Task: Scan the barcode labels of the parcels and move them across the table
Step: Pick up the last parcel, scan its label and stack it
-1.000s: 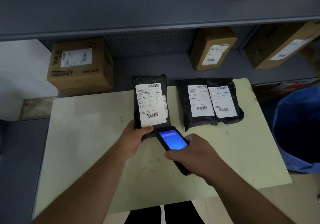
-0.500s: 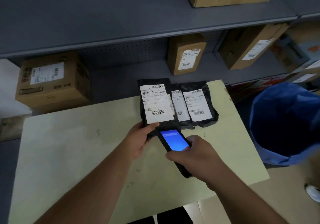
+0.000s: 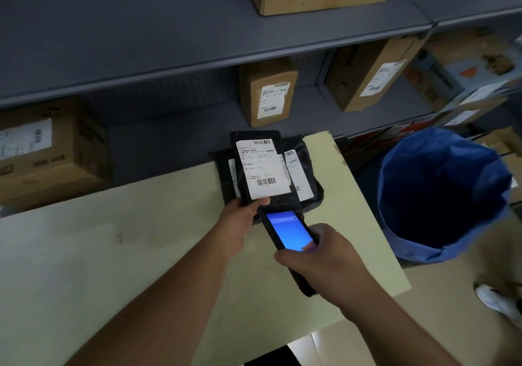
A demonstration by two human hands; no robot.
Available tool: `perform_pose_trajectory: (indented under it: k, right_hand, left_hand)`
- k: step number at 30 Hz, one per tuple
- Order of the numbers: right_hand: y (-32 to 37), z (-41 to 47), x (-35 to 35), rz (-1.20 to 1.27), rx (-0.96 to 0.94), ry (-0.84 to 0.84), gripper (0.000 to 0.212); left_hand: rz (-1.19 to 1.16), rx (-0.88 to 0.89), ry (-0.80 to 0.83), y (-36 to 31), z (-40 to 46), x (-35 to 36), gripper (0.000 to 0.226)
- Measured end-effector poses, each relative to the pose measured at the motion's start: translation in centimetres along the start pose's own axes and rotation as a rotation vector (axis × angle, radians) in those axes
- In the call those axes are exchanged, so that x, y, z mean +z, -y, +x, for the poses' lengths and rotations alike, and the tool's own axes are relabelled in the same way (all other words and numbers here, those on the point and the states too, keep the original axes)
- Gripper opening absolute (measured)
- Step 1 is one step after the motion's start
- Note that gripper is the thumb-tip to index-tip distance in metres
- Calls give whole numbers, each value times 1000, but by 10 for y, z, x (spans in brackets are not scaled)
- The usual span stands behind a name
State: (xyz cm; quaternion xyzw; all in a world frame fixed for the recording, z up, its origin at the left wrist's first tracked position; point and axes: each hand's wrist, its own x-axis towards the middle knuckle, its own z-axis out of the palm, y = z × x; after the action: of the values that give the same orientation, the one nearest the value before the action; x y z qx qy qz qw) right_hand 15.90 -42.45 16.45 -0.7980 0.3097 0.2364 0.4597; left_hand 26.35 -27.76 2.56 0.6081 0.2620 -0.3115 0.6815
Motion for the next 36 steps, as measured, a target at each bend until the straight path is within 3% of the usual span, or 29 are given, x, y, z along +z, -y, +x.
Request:
perform_pose_trajectory:
  k: [7, 16, 22, 27, 32, 36]
  right_hand:
    - [-10, 5, -14, 34, 29, -22, 35]
    - [-12, 7, -11, 8, 50, -32, 36]
    - [-9, 5, -1, -1, 52, -26, 38]
    - [-6, 1, 9, -36, 40, -17, 39]
    - [-2, -3, 22, -61, 13, -10, 37]
    - [1, -6, 39, -111, 4, 5, 41]
  left_hand:
    - [9, -53, 12, 1, 19, 21, 79]
    - [24, -37, -49, 1, 24, 33, 83]
    - [31, -16, -18, -1, 20, 24, 71]
    - [2, -8, 32, -2, 9, 11, 36]
    - [0, -20, -6, 0, 3, -8, 38]
    - [21, -21, -92, 6, -2, -31, 55]
